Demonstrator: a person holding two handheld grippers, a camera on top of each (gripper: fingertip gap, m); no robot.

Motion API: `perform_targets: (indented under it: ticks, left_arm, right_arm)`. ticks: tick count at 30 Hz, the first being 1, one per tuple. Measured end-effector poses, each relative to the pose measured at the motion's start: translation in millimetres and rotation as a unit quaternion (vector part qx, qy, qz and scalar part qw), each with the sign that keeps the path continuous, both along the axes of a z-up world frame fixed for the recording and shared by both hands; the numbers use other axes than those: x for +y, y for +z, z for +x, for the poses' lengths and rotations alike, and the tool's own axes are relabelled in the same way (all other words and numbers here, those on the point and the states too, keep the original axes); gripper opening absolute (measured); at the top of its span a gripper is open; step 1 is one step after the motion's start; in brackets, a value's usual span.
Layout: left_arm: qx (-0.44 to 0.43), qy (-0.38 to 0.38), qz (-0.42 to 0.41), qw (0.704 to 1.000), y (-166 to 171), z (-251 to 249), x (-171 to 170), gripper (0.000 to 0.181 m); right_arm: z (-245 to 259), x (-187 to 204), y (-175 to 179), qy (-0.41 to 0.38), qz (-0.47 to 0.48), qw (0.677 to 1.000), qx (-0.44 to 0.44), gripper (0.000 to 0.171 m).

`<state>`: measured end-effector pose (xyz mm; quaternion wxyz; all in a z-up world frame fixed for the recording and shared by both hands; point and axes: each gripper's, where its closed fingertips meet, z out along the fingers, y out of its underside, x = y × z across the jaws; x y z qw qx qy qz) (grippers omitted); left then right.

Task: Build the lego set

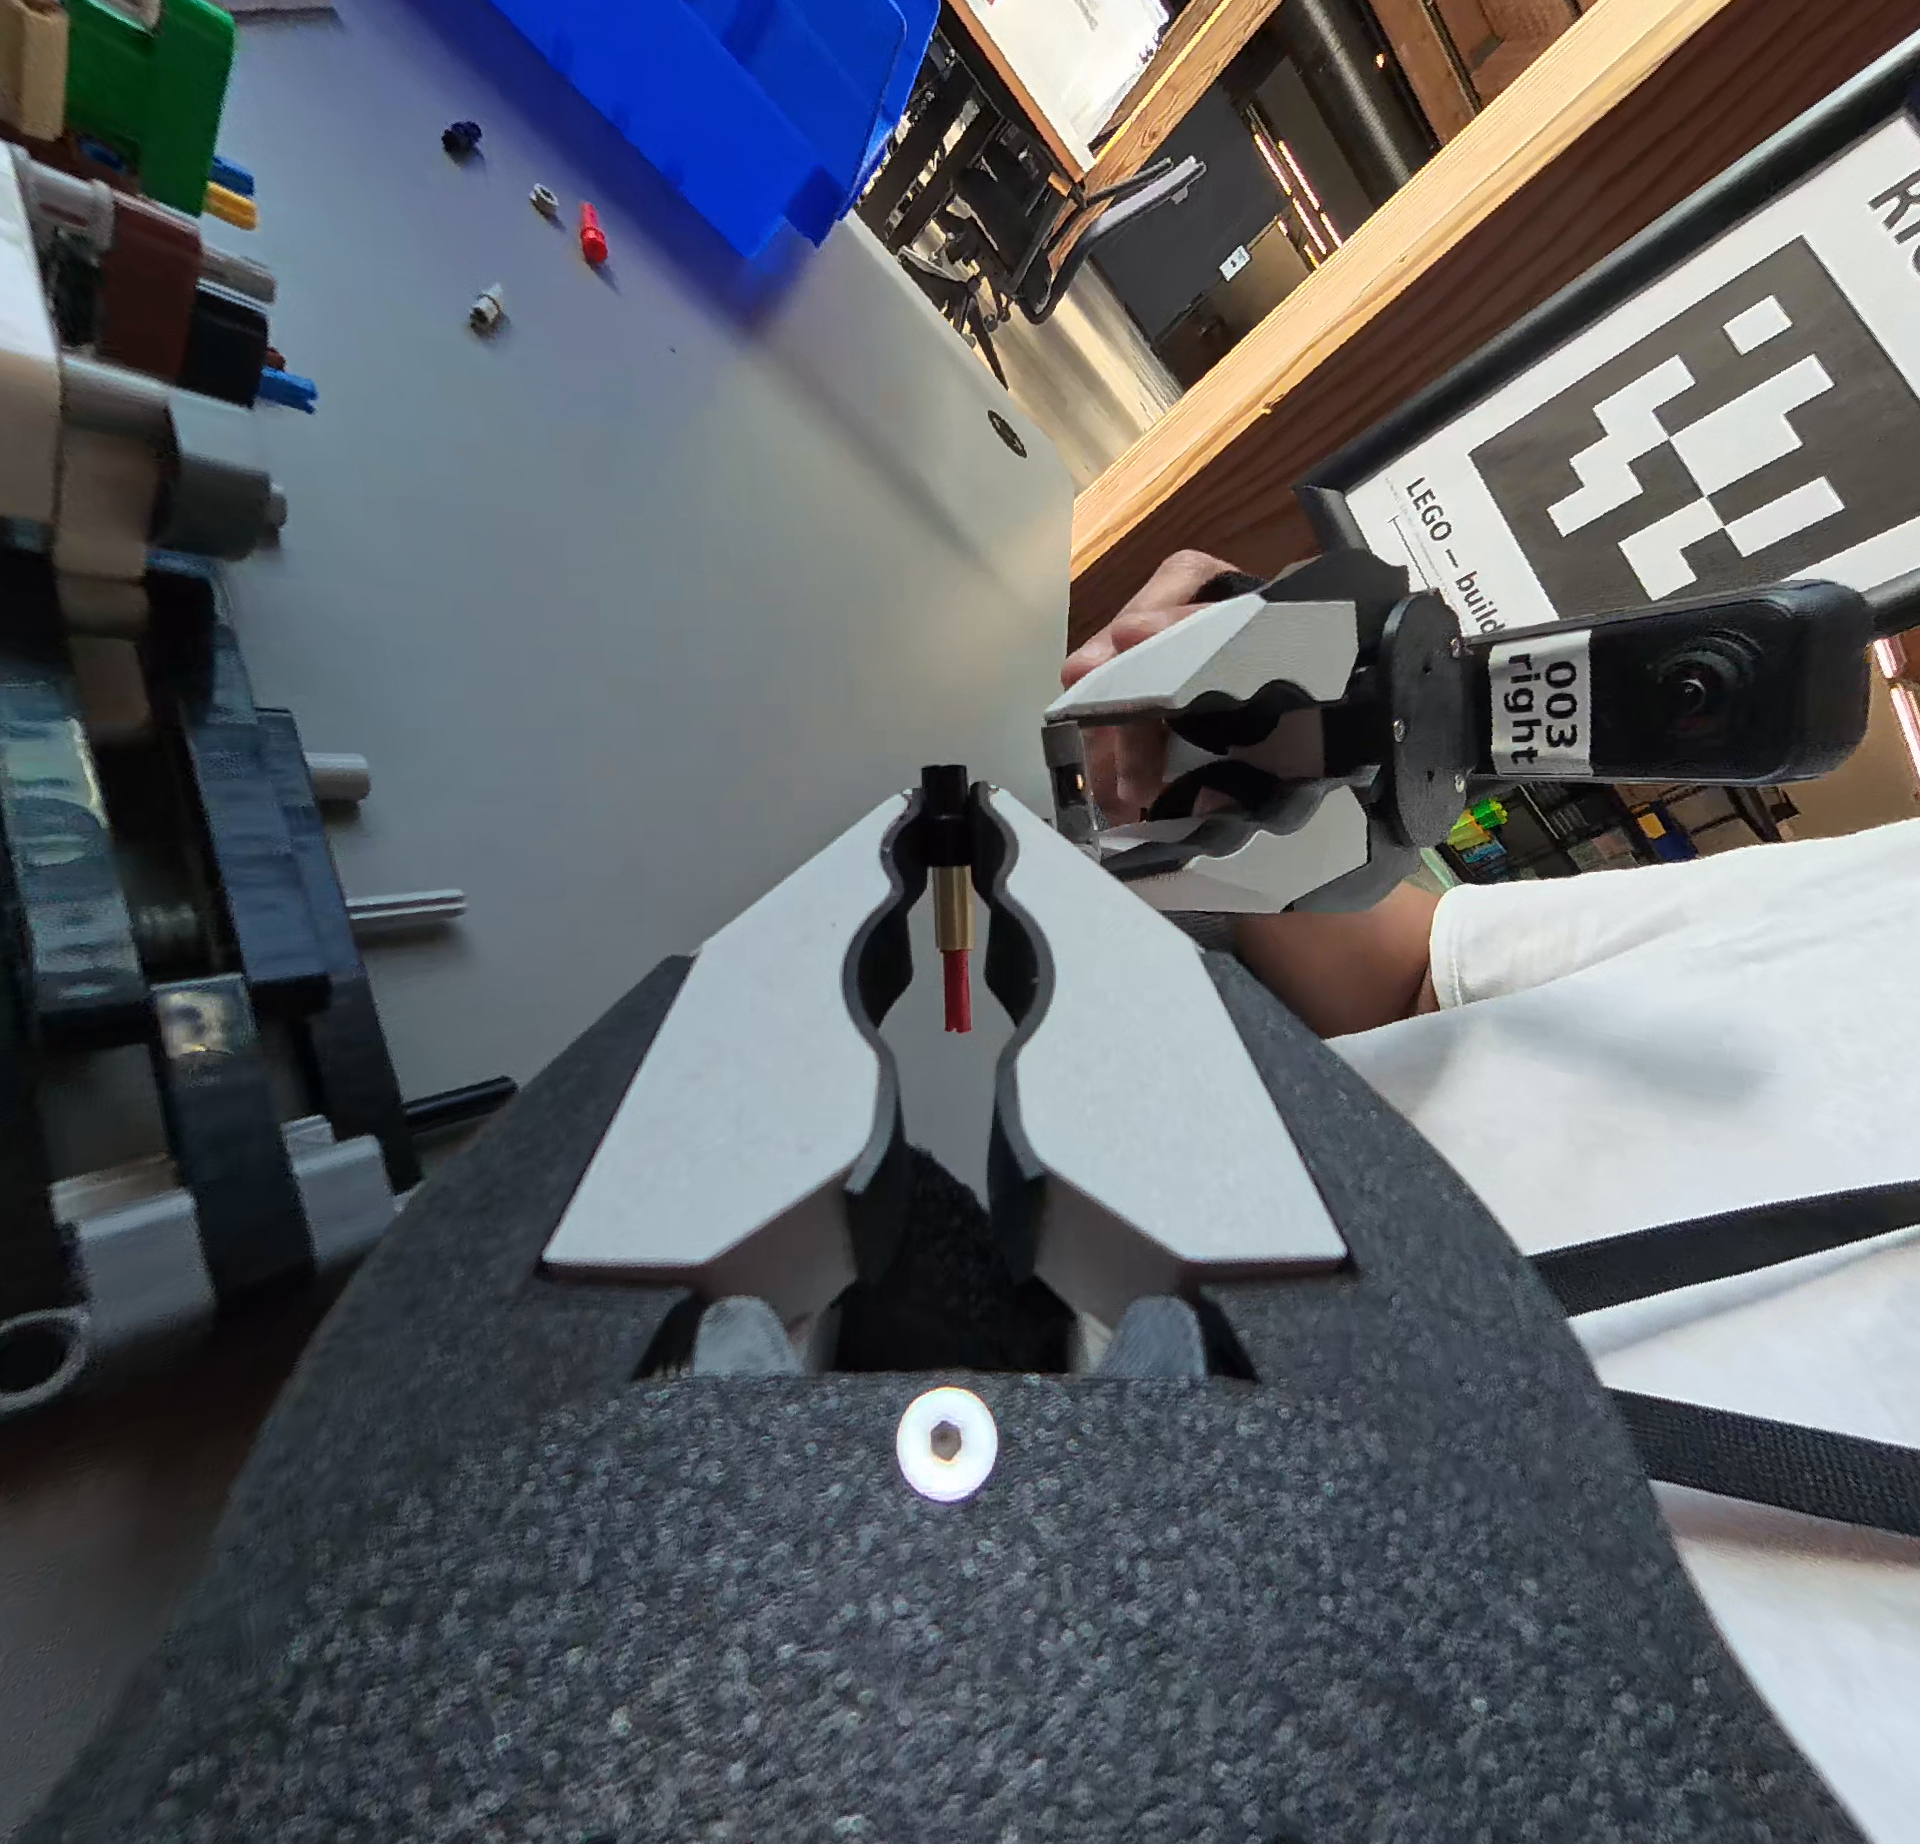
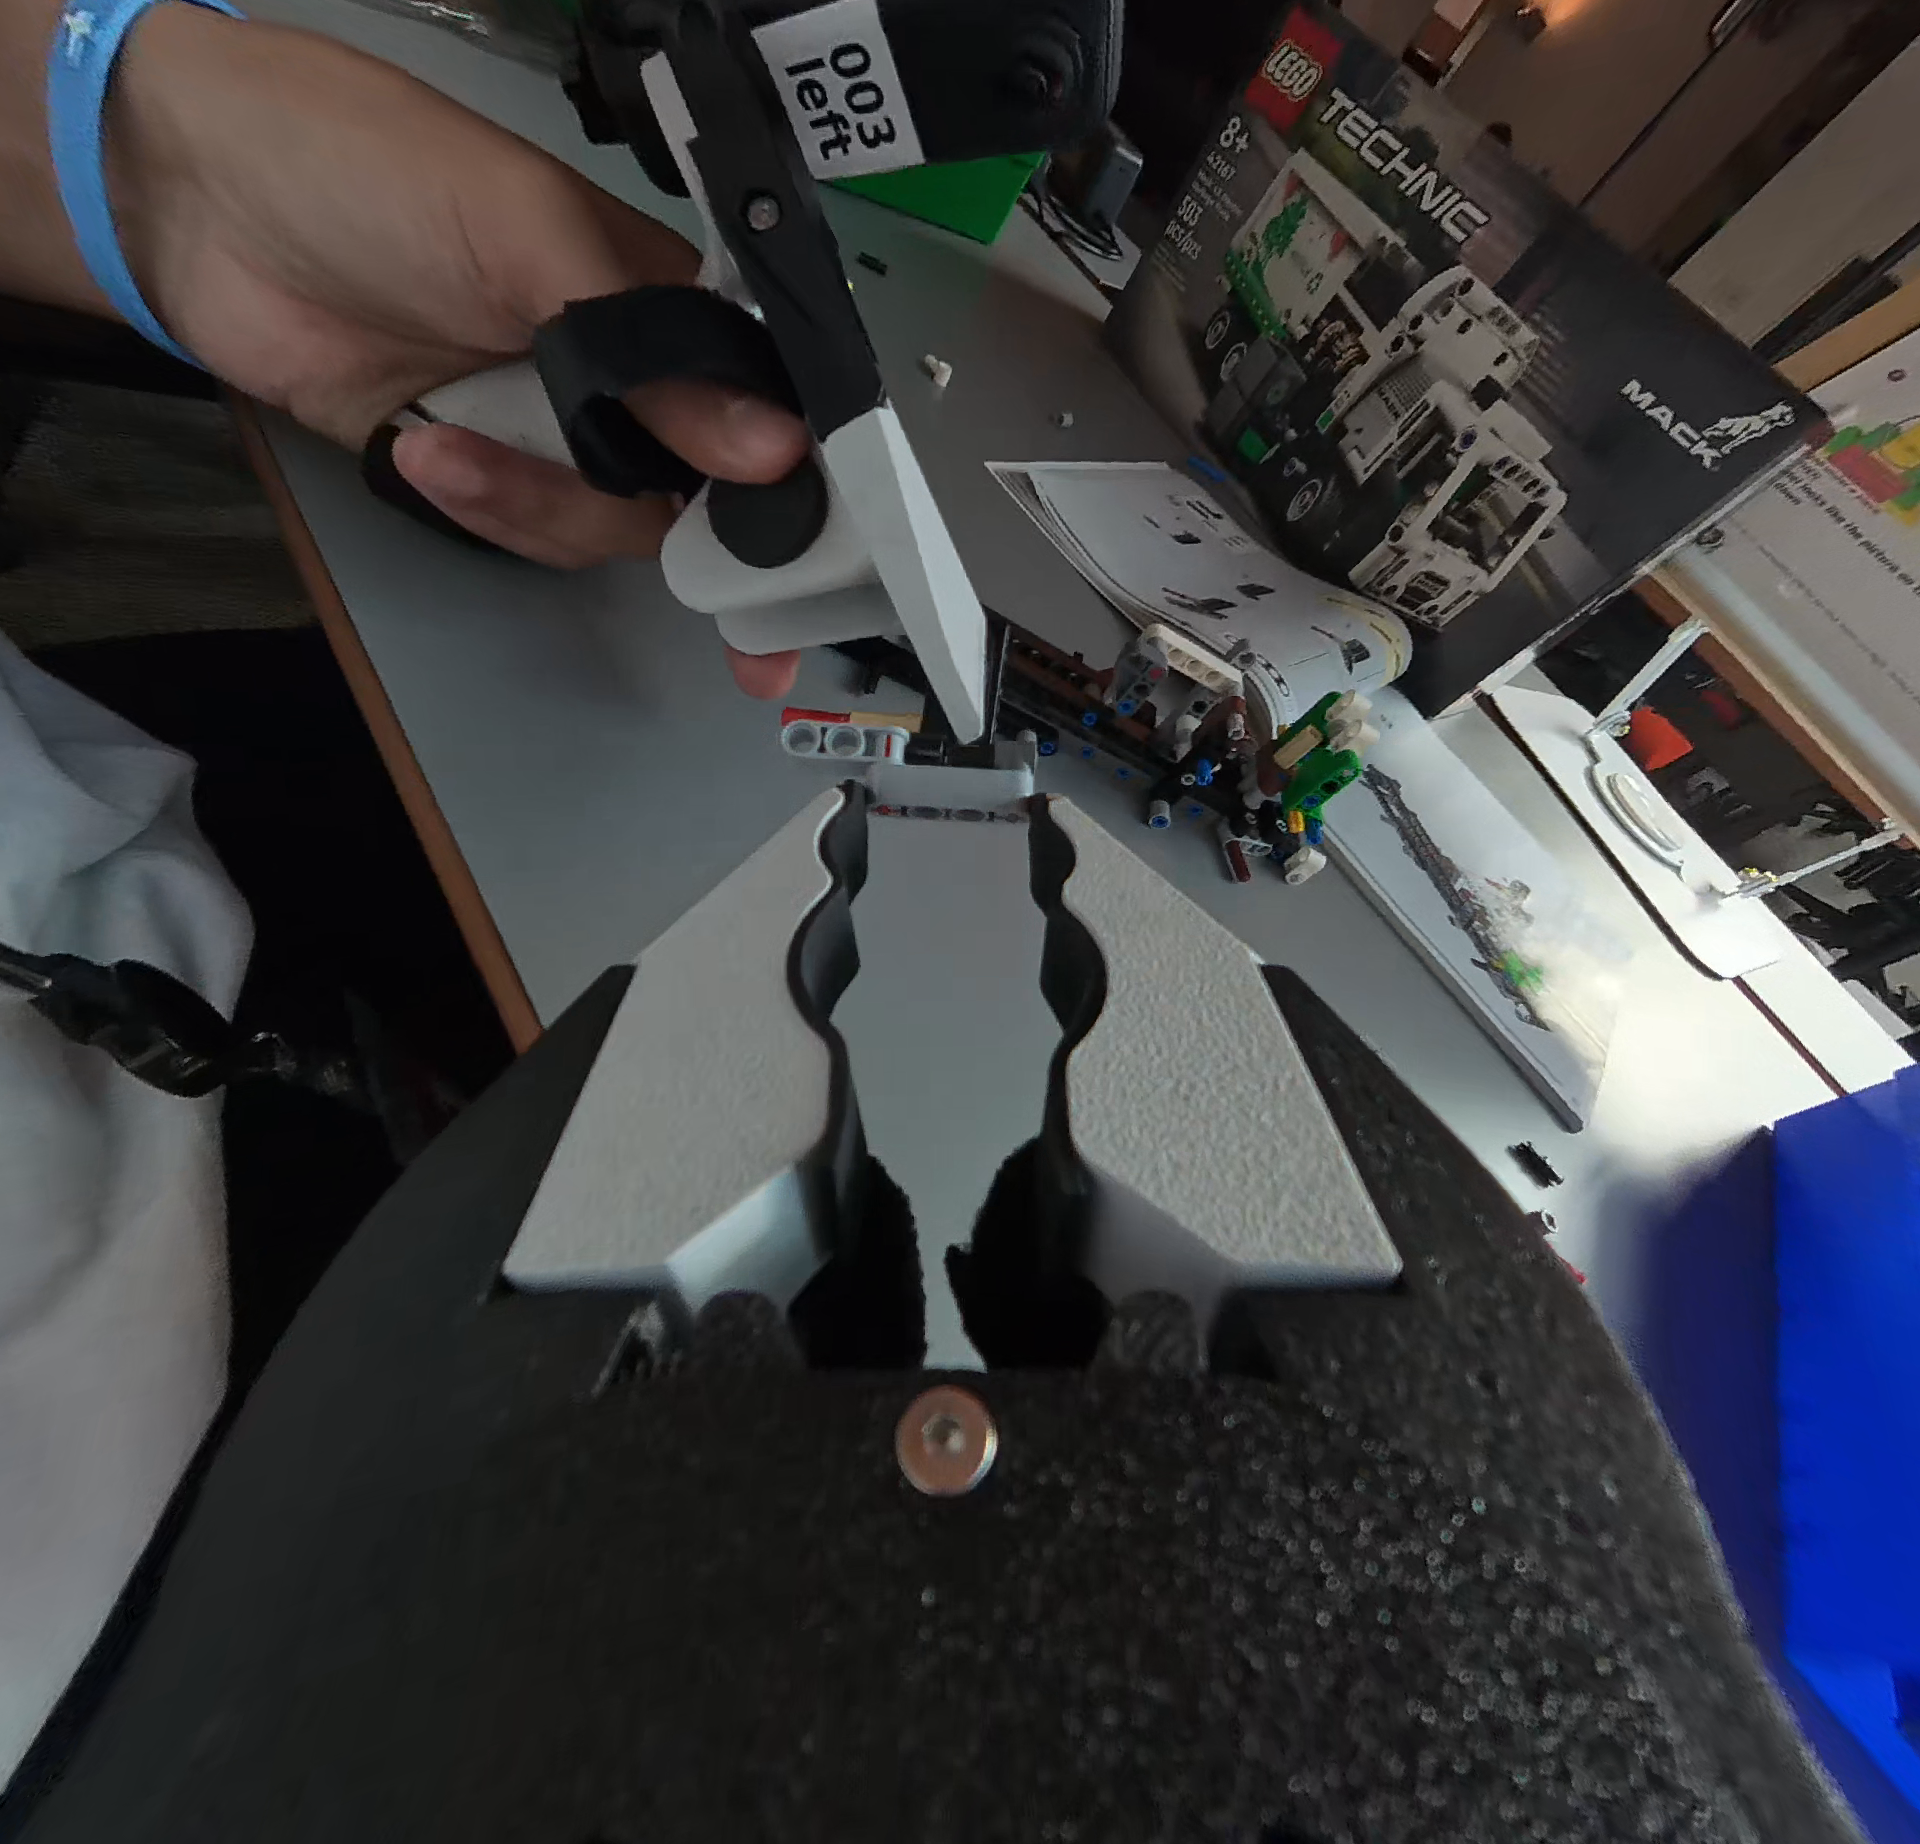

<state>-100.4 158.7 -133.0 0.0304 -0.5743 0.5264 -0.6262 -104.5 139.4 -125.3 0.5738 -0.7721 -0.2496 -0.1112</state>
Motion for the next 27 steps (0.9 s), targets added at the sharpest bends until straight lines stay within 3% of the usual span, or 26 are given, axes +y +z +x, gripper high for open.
perform_targets:
  ticks: [9, 20, 27]
  left_arm:
    - [0.005, 0.002, -0.011, 1.0, -0.7, 0.6, 0.4, 0.006]
    - [0.008, 0.012, -0.105, 0.994, 10.7, 1.5, -0.6, 0.006]
    - [0.006, 0.007, -0.1, 0.995, 10.6, 0.5, -2.5, 0.006]
  right_arm:
    - [-0.6, 5.8, -5.3, -0.02, 0.004, 0.999, -0.047, 0.03]
    - [0.3, 6.8, 5.6, -0.063, 0.071, 0.992, -0.085, 0.03]
    - [-0.8, 5.2, 5.2, -0.06, 0.085, 0.986, -0.126, 0.03]
